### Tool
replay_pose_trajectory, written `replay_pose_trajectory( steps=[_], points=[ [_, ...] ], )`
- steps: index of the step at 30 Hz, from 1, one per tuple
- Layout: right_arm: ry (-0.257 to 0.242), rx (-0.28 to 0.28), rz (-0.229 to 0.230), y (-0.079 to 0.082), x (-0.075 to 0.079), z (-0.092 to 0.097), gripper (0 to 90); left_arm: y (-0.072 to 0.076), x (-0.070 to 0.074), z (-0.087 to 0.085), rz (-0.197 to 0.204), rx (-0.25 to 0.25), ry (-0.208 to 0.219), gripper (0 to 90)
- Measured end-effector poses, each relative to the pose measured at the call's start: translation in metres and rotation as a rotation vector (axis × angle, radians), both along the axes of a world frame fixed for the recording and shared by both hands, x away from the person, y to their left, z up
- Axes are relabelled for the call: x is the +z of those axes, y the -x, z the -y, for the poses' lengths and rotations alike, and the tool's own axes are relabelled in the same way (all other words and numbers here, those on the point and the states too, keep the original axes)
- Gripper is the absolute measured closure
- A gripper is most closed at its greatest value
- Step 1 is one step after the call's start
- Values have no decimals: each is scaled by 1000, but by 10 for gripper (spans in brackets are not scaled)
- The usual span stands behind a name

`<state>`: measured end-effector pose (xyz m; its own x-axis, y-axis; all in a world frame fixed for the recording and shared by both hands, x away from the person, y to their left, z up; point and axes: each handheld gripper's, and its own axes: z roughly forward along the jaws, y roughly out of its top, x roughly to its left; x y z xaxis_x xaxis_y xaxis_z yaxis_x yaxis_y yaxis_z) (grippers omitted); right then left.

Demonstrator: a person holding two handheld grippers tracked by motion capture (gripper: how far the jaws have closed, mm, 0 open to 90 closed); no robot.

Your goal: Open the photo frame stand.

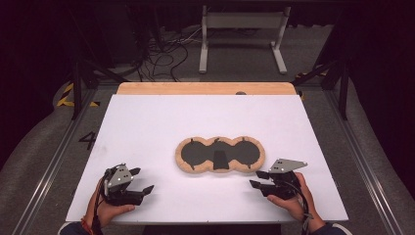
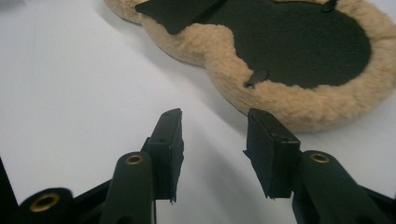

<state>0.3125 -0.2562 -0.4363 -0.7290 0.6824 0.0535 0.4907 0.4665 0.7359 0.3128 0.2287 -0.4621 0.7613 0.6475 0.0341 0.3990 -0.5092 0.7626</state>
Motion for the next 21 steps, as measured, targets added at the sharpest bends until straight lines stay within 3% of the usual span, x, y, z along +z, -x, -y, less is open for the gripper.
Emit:
replay_pose_trajectory(
  steps=[9,15,21],
  points=[
    [4,38,-25,-10,-4,-25,628,-1,-2,2,-10,-5,-7,217],
    [-44,51,-71,-27,-6,-44,658,-2,-3,3,-15,-9,-3,212],
    [-31,63,-104,-39,-9,-58,653,-2,-3,4,-21,-12,-16,207]
  ],
)
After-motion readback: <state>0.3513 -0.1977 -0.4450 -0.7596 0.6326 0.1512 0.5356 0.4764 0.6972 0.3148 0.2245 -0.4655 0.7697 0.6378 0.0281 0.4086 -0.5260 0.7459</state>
